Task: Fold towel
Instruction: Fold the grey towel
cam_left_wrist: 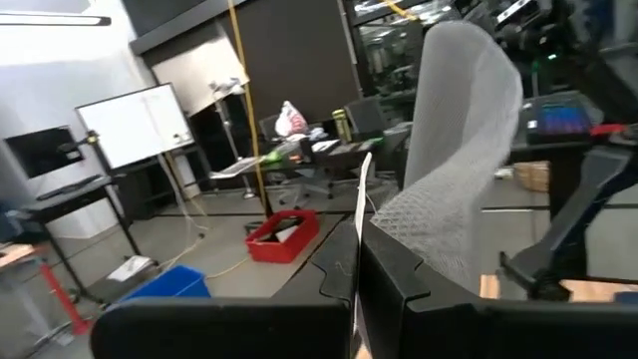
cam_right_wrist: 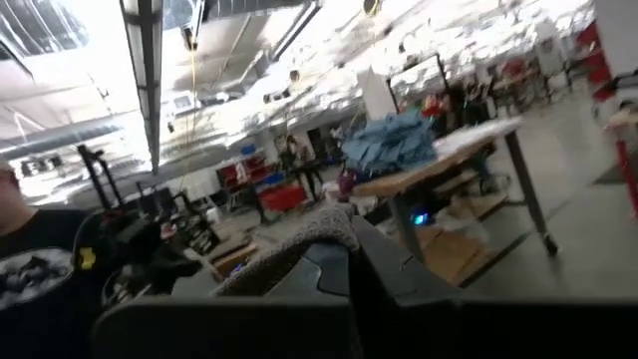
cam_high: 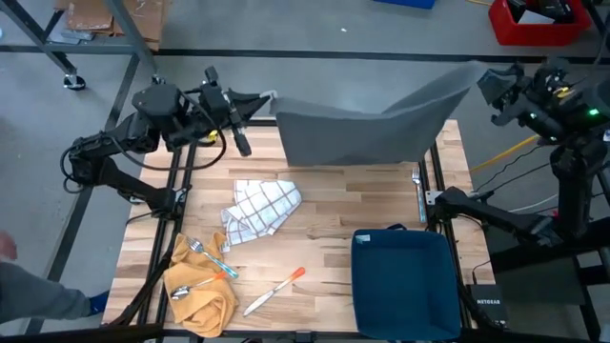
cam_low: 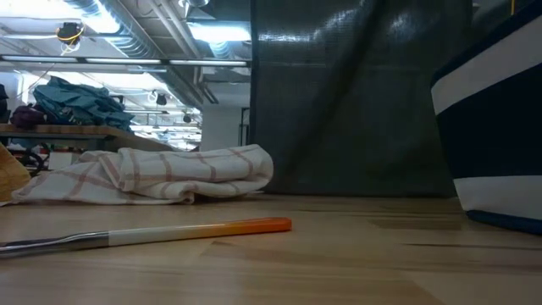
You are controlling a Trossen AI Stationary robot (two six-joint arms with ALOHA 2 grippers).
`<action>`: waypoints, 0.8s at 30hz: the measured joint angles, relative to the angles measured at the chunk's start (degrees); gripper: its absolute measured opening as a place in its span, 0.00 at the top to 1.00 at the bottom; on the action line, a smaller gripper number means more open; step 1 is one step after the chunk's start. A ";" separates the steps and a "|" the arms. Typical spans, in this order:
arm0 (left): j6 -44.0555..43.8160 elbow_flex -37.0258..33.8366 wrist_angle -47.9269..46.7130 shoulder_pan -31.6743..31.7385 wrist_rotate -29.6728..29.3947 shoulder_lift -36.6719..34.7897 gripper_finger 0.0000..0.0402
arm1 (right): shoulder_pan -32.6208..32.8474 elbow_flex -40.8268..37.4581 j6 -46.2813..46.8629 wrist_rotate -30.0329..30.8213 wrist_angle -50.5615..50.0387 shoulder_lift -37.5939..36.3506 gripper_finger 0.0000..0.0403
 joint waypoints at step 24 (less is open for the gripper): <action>-5.64 0.00 -5.14 -11.97 -0.01 -1.64 1.00 | 0.00 -0.02 9.84 -11.90 -20.91 -7.22 1.00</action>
